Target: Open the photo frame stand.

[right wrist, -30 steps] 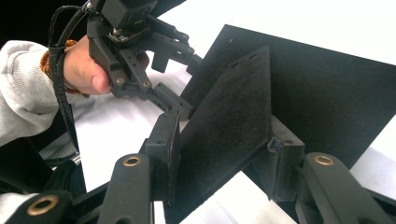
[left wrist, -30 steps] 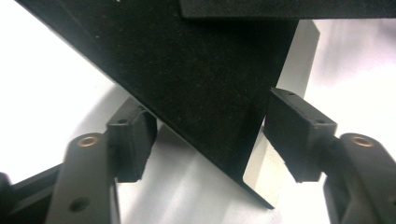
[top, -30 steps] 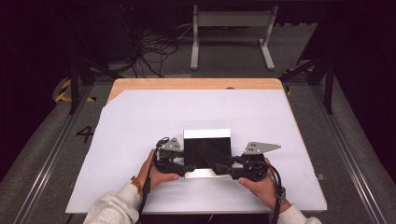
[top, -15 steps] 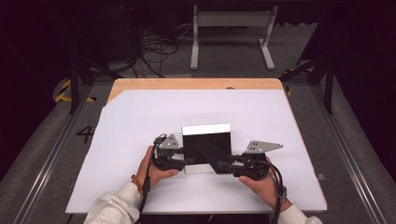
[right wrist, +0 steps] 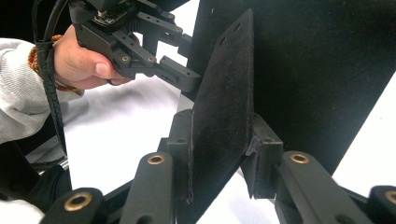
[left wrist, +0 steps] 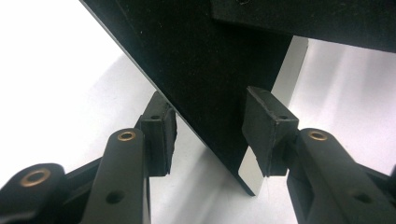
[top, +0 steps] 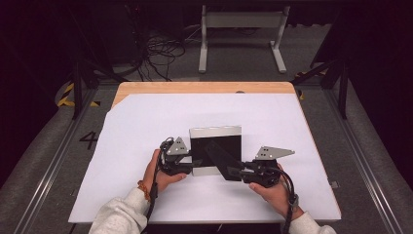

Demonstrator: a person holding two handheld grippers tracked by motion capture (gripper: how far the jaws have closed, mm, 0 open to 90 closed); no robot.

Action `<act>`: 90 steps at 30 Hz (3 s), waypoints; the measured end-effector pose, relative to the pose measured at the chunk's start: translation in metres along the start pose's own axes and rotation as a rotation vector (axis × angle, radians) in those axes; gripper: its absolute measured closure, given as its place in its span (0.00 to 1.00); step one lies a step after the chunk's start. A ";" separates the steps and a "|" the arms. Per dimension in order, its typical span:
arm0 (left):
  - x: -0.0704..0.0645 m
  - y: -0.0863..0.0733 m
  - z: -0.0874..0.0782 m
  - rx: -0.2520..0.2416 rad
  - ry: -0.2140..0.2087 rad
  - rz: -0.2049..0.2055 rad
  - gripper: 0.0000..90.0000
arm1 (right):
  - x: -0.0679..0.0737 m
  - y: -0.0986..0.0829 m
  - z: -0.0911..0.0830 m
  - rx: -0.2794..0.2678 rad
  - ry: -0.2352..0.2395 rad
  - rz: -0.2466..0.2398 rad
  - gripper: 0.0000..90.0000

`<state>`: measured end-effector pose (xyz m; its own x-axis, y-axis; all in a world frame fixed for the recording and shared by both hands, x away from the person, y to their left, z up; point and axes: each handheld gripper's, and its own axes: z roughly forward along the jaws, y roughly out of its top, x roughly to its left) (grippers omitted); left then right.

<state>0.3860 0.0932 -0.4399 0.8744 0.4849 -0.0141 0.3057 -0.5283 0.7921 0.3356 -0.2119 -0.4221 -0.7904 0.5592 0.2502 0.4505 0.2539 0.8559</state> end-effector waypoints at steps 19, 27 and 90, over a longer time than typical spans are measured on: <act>0.001 -0.002 0.003 -0.004 -0.031 0.007 0.55 | 0.002 -0.002 0.001 0.022 0.004 -0.018 0.78; 0.001 -0.004 0.012 0.023 -0.070 0.015 0.53 | 0.005 -0.001 0.001 0.034 -0.001 -0.042 0.77; -0.003 0.005 0.014 0.016 0.107 0.084 0.71 | 0.003 -0.007 0.009 0.096 -0.106 -0.102 0.84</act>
<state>0.3901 0.0789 -0.4442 0.8523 0.5097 0.1173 0.2401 -0.5805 0.7781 0.3333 -0.2049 -0.4311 -0.7881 0.6055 0.1111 0.4121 0.3849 0.8258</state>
